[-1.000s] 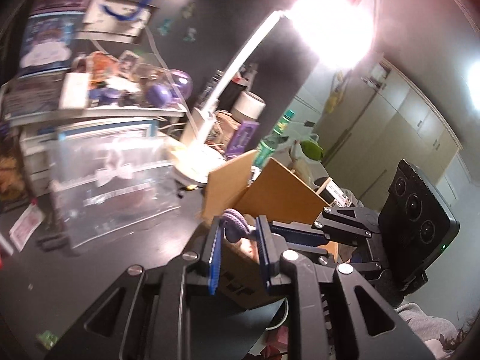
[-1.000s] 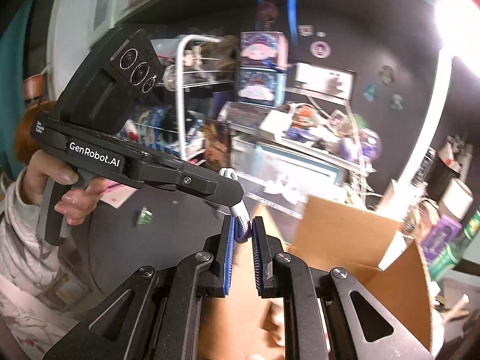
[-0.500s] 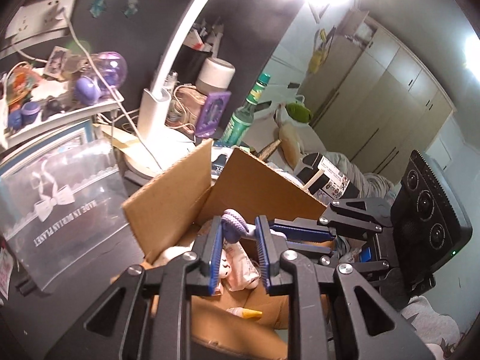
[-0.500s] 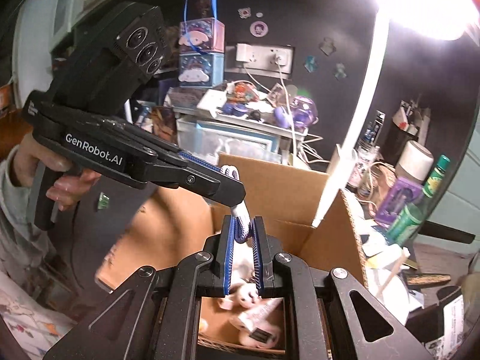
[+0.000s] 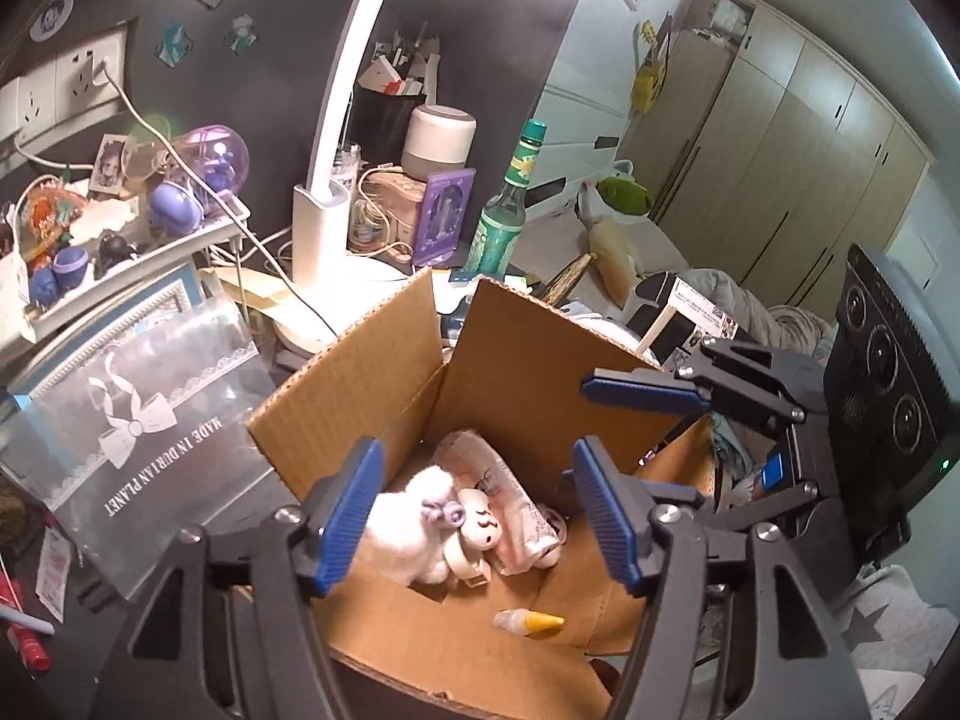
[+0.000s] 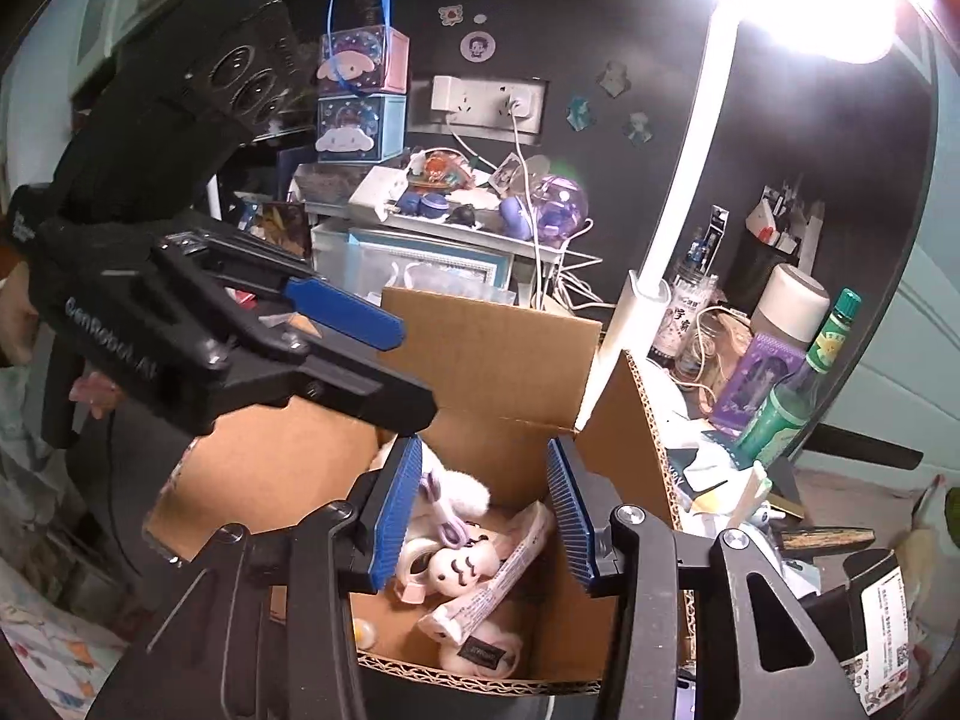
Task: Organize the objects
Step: 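Carry the cable tie into the cardboard box and open the right gripper, then move the right gripper back to the green plastic cup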
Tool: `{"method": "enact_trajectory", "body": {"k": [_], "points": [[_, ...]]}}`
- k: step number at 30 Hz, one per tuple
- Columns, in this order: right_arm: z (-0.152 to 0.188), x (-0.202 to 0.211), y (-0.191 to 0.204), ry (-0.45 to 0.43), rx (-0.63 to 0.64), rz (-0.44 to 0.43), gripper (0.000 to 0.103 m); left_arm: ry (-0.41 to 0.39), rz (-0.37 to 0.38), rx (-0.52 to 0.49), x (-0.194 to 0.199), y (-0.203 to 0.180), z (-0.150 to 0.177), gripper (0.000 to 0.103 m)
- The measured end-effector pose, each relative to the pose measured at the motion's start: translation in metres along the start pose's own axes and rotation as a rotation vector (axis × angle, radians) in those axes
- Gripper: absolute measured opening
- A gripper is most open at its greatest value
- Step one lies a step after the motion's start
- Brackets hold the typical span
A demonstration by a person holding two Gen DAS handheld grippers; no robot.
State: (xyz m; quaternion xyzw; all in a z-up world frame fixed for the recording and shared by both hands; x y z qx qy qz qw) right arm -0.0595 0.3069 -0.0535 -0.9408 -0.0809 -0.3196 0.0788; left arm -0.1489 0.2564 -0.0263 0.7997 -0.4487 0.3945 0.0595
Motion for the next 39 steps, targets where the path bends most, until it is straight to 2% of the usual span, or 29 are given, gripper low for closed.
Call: {"method": "enact_trajectory", "body": {"k": [10, 12, 19, 25, 29, 32, 35, 39], "points": [[-0.001, 0.005, 0.003, -0.004, 0.016, 0.014, 0.039, -0.008, -0.031, -0.035, 0.009, -0.006, 0.003, 0.068], [-0.002, 0.006, 0.006, -0.006, 0.022, 0.017, 0.040, -0.015, -0.038, -0.039, 0.013, -0.007, 0.004, 0.072], [-0.017, 0.018, 0.036, -0.050, 0.059, -0.020, 0.040, -0.085, -0.078, -0.033, 0.056, 0.006, 0.018, 0.081], [-0.034, 0.014, 0.101, -0.088, 0.145, -0.151, 0.046, -0.150, -0.197, 0.020, 0.119, 0.039, 0.054, 0.089], [-0.039, -0.002, 0.151, -0.078, 0.200, -0.254, 0.047, -0.181, -0.297, 0.087, 0.156, 0.069, 0.088, 0.091], [-0.036, -0.018, 0.191, -0.054, 0.235, -0.343, 0.049, -0.200, -0.358, 0.161, 0.178, 0.094, 0.119, 0.091], [-0.030, -0.045, 0.229, -0.015, 0.250, -0.421, 0.055, -0.210, -0.419, 0.242, 0.193, 0.118, 0.155, 0.091], [-0.017, -0.086, 0.279, 0.059, 0.269, -0.525, 0.059, -0.206, -0.457, 0.342, 0.203, 0.145, 0.205, 0.091]]}}
Point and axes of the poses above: each gripper's, at about its wrist camera, not at the fingertips, and x roughly against the way its jaws point, y to its left, z to its underside, the point moved 7 cm from there along -x, roughly the way its jaws point, and after that the axes turned 2 degrees about -x, right-handed, at the moved point
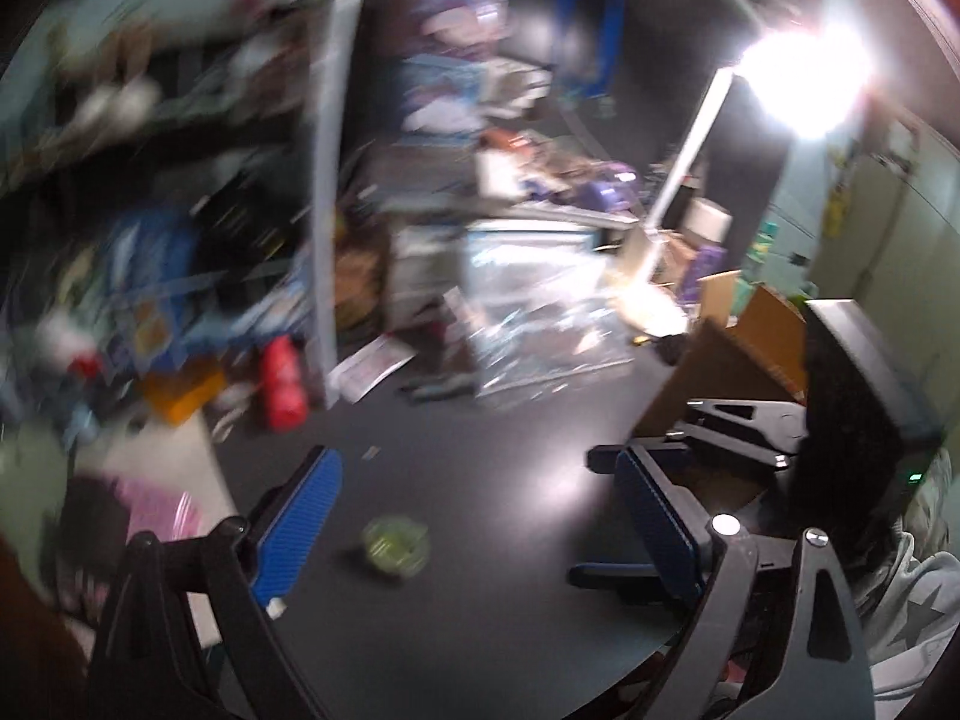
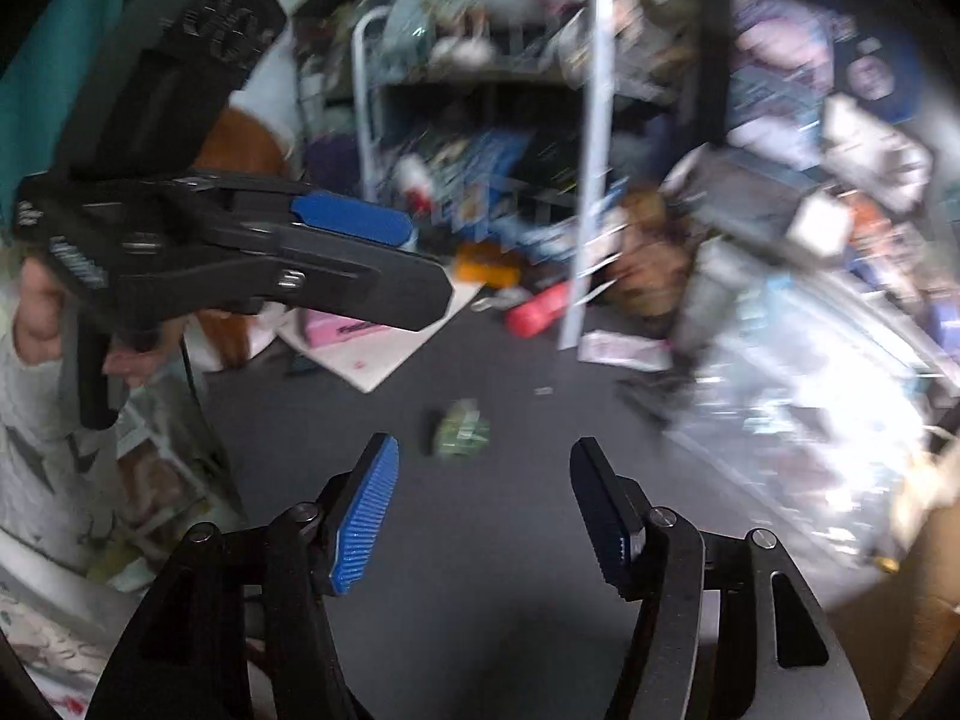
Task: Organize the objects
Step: 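Move the right gripper back to the green plastic cup, then grasp the green plastic cup with the right gripper and lift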
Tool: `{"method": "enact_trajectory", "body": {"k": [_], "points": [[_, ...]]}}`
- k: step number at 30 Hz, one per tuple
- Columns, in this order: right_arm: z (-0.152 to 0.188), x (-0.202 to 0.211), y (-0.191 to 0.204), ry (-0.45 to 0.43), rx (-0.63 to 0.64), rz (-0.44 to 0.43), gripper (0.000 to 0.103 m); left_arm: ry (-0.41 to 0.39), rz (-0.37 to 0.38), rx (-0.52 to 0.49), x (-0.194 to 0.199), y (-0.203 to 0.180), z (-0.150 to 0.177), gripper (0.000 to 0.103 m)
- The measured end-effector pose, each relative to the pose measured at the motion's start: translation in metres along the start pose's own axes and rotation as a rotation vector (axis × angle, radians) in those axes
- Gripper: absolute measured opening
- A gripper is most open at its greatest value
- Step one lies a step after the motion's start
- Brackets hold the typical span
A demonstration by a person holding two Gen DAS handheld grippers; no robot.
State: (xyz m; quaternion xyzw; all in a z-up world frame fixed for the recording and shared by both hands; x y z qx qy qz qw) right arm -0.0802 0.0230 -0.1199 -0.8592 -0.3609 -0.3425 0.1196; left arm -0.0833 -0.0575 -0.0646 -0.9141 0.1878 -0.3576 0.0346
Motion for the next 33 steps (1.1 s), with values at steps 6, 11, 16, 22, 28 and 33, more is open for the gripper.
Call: {"method": "enact_trajectory", "body": {"k": [6, 11, 16, 22, 28, 33], "points": [[0.009, -0.084, 0.019, 0.122, -0.016, -0.075, 0.059, 0.037, -0.027, 0.119, -0.007, 0.048, 0.045, 0.091], [0.019, -0.122, 0.006, 0.175, -0.096, -0.082, 0.059, 0.059, -0.014, 0.158, -0.015, 0.060, 0.064, 0.091], [0.022, -0.135, -0.008, 0.181, -0.128, -0.060, 0.043, 0.073, 0.014, 0.184, -0.025, 0.062, 0.071, 0.091], [0.020, -0.136, -0.003, 0.189, -0.081, -0.070, 0.025, 0.079, 0.029, 0.197, -0.034, 0.062, 0.070, 0.091], [0.021, -0.131, 0.000, 0.173, -0.063, -0.075, 0.019, 0.108, 0.028, 0.207, -0.048, 0.063, 0.073, 0.091], [0.019, -0.114, 0.006, 0.154, -0.033, -0.070, 0.018, 0.116, 0.081, 0.209, -0.057, 0.054, 0.071, 0.091]]}}
Point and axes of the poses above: each gripper's, at about its wrist camera, not at the fingertips, and x roughly against the way its jaws point, y to its left, z to its underside, the point moved 7 cm from there along -x, roughly the way its jaws point, and after that the axes turned 2 degrees about -x, right-handed, at the moved point
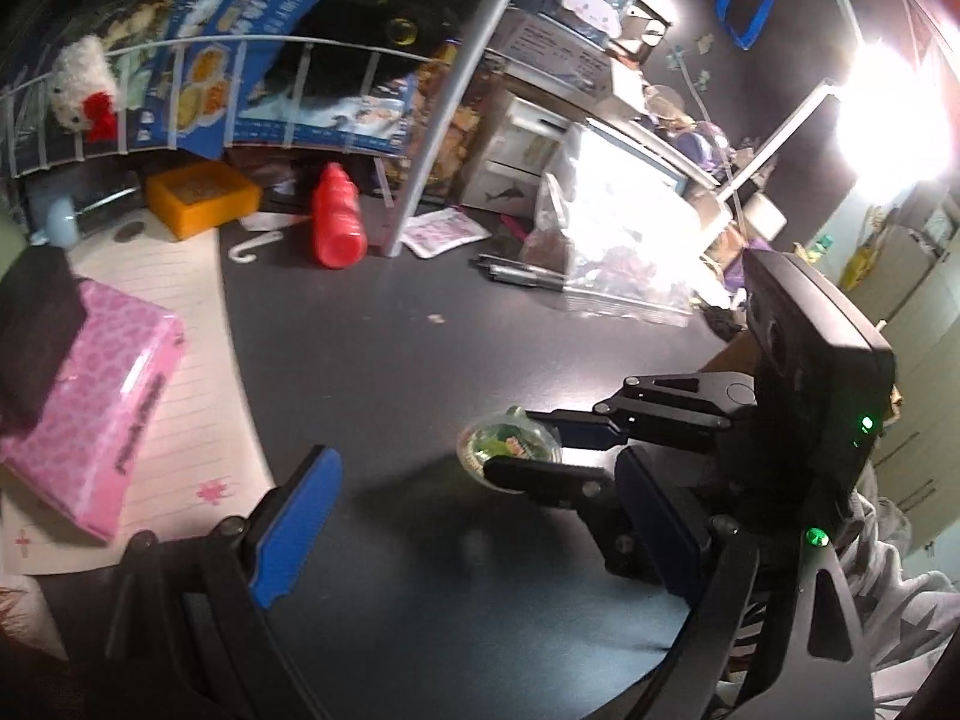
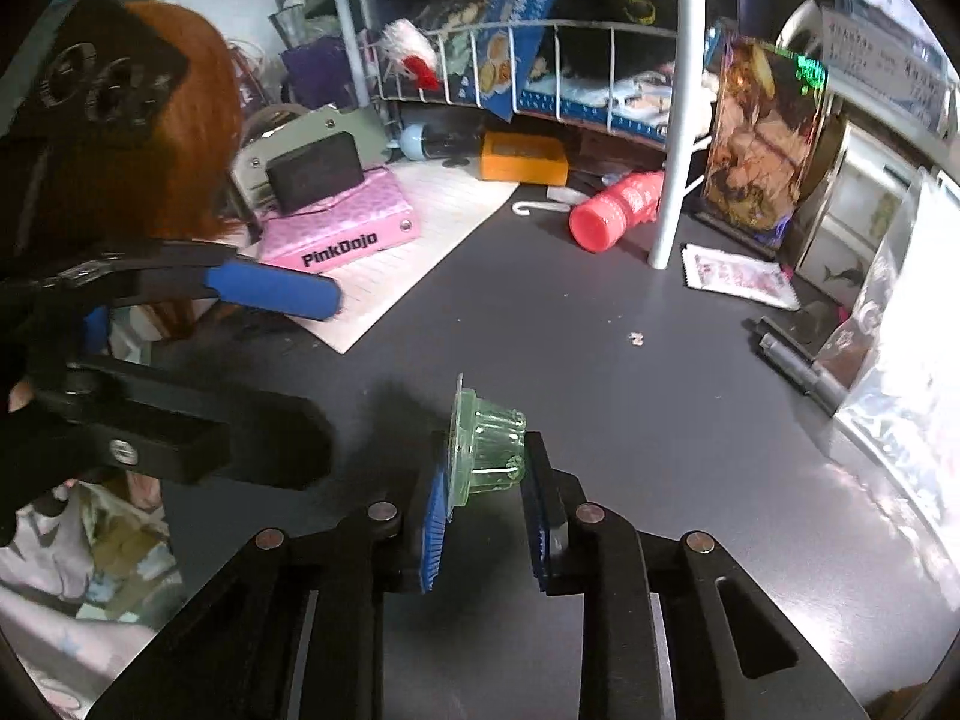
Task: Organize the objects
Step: 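Grasp the green plastic cup with the right gripper and lift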
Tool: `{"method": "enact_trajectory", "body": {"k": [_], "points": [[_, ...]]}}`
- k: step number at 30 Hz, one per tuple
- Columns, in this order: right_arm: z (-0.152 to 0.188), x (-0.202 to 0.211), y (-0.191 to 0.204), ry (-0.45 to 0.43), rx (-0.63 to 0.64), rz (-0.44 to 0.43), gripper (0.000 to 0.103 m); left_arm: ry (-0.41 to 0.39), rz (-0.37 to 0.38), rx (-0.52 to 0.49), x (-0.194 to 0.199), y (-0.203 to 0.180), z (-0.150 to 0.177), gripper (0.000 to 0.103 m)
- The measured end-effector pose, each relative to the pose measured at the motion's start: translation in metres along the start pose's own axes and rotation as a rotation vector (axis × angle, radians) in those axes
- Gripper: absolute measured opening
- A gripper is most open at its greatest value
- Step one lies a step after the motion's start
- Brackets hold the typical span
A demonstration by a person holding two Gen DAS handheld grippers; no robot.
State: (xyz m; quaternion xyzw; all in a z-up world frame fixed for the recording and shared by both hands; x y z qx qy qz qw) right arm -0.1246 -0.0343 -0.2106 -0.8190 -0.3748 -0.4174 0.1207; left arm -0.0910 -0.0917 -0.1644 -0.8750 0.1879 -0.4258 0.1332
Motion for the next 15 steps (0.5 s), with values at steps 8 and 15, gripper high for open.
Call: {"method": "enact_trajectory", "body": {"k": [8, 15], "points": [[-0.002, 0.046, 0.010, -0.077, 0.051, 0.015, 0.018, 0.008, 0.124, -0.053, -0.001, -0.039, -0.010, 0.078], [-0.004, 0.087, 0.015, -0.142, 0.107, 0.063, 0.018, -0.010, 0.174, -0.139, 0.009, -0.081, -0.025, 0.048]]}}
Point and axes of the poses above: each gripper's, at about its wrist camera, not at the fingertips, and x roughly against the way its jaws point, y to its left, z to its underside, the point moved 7 cm from there along -x, roughly the way its jaws point, and after that the axes turned 2 degrees about -x, right-handed, at the moved point
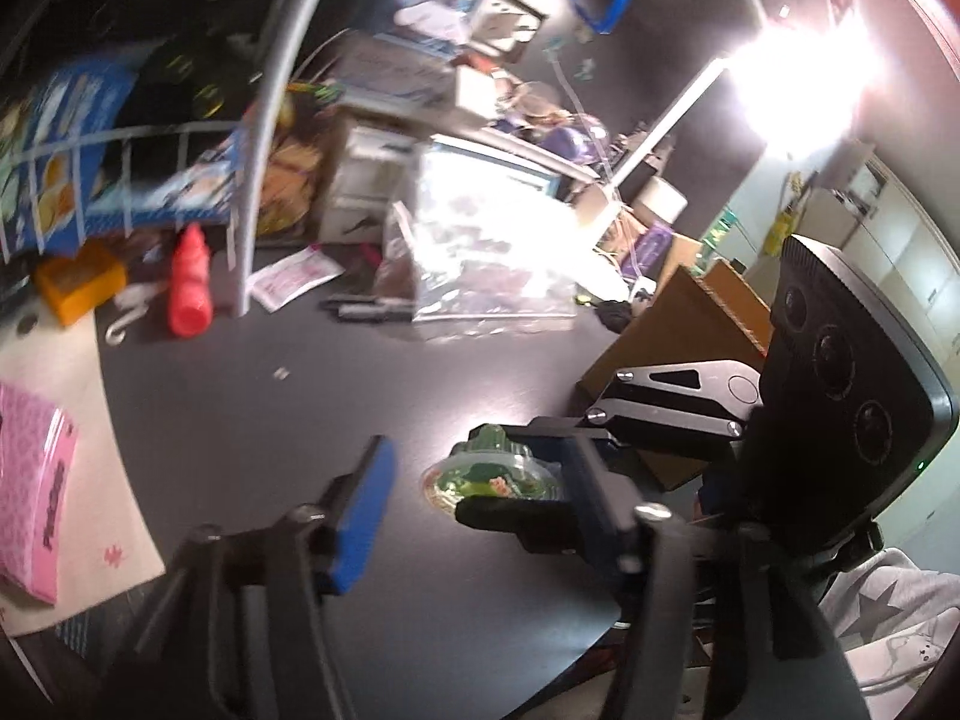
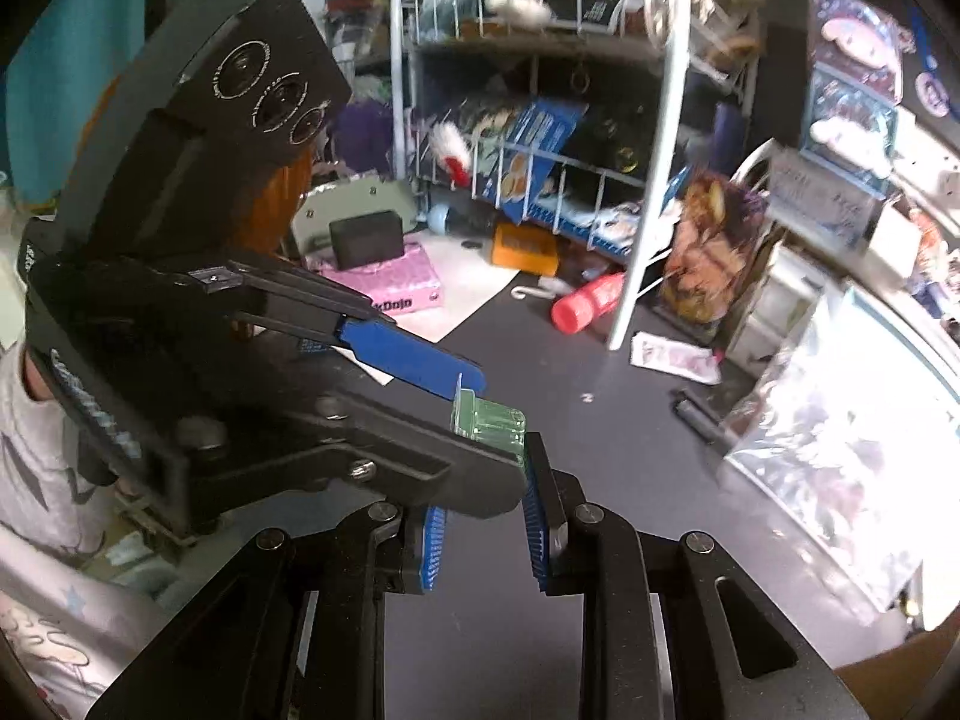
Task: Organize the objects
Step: 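Grasp the green plastic cup with the right gripper and lift, then lower the green cup into the cardboard box and open the right gripper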
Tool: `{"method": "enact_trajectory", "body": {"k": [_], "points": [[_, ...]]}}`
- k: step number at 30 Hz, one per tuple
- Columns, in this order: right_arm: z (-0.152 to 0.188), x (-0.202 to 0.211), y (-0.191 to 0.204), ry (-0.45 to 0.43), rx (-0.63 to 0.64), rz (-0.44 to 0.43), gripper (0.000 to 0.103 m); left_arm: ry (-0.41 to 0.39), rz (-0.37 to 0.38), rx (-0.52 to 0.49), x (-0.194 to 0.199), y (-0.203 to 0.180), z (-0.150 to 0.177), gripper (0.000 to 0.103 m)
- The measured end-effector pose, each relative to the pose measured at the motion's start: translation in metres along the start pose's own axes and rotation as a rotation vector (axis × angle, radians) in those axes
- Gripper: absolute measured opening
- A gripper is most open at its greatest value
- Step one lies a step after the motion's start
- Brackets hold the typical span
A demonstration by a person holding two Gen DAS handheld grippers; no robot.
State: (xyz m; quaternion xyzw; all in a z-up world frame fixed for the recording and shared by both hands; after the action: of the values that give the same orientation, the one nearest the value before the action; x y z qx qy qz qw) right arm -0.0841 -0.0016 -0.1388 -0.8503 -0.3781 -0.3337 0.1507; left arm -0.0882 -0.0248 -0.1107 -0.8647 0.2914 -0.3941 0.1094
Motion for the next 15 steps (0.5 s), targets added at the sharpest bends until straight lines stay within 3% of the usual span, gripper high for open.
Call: {"method": "enact_trajectory", "body": {"k": [1, 15], "points": [[-0.001, 0.005, -0.001, -0.007, 0.001, 0.010, 0.018, -0.001, 0.015, -0.011, 0.001, -0.007, -0.003, 0.044], [0.000, 0.100, -0.049, -0.078, -0.003, 0.191, 0.018, -0.008, 0.094, -0.205, -0.017, -0.102, -0.058, 0.044]]}}
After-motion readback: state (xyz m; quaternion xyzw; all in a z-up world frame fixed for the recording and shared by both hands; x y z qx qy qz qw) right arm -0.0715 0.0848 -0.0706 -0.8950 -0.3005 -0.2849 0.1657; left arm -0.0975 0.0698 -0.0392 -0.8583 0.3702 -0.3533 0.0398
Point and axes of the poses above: each gripper's, at about its wrist camera, not at the fingertips, and x roughly against the way its jaws point, y to its left, z to its underside, the point moved 7 cm from there along -x, roughly the way its jaws point, and after that the axes turned 2 degrees about -x, right-handed, at the moved point
